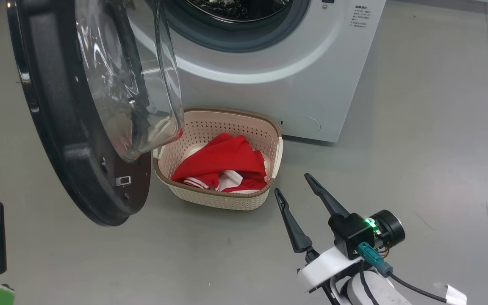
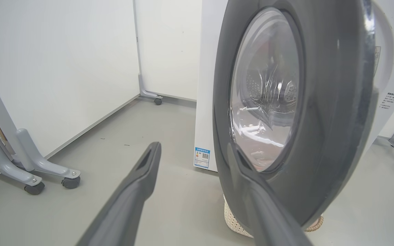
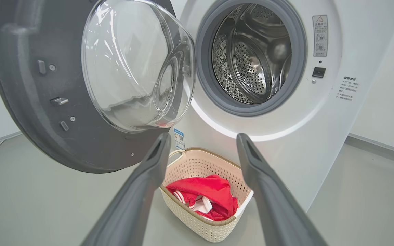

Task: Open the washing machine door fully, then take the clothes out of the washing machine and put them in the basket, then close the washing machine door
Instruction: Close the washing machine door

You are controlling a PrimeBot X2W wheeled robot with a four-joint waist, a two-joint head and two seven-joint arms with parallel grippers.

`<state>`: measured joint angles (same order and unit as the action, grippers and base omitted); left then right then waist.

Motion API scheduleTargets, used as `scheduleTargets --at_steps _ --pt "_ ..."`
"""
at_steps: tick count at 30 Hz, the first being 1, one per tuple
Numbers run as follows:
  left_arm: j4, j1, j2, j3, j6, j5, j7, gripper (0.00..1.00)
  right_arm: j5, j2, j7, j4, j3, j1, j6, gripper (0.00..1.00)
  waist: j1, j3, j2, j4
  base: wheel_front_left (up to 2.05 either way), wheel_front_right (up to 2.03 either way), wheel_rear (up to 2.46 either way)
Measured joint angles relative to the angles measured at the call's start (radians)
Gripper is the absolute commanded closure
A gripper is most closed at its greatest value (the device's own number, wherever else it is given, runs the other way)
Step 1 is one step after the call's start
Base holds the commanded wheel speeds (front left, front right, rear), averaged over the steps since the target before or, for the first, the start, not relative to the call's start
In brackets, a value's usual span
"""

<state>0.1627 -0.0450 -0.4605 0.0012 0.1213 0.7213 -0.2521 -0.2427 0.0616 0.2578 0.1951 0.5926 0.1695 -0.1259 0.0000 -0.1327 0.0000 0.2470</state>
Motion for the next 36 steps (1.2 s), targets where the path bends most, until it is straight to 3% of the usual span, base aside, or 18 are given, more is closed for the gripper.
scheduleTargets --at_steps 25,29,36 --pt "-0.004 0.005 0.004 0.004 0.000 -0.003 0.000 0.00 0.000 0.000 0.000 -0.002 -0.008 -0.008 0.000 0.00 0.0000 -0.014 0.0000 -0.001 0.00 0.00 0.00" --pt "-0.004 0.005 0.004 0.002 0.000 -0.003 0.000 1.00 0.000 0.000 0.000 -0.002 -0.008 -0.008 0.000 0.00 0.0000 -0.016 0.0000 -0.001 0.00 0.00 0.00" --pt "-0.004 0.005 0.004 -0.003 0.000 -0.003 0.000 1.00 0.000 0.000 0.000 -0.002 -0.010 -0.008 0.000 0.00 0.0001 -0.018 0.0000 -0.003 0.00 0.00 0.00"
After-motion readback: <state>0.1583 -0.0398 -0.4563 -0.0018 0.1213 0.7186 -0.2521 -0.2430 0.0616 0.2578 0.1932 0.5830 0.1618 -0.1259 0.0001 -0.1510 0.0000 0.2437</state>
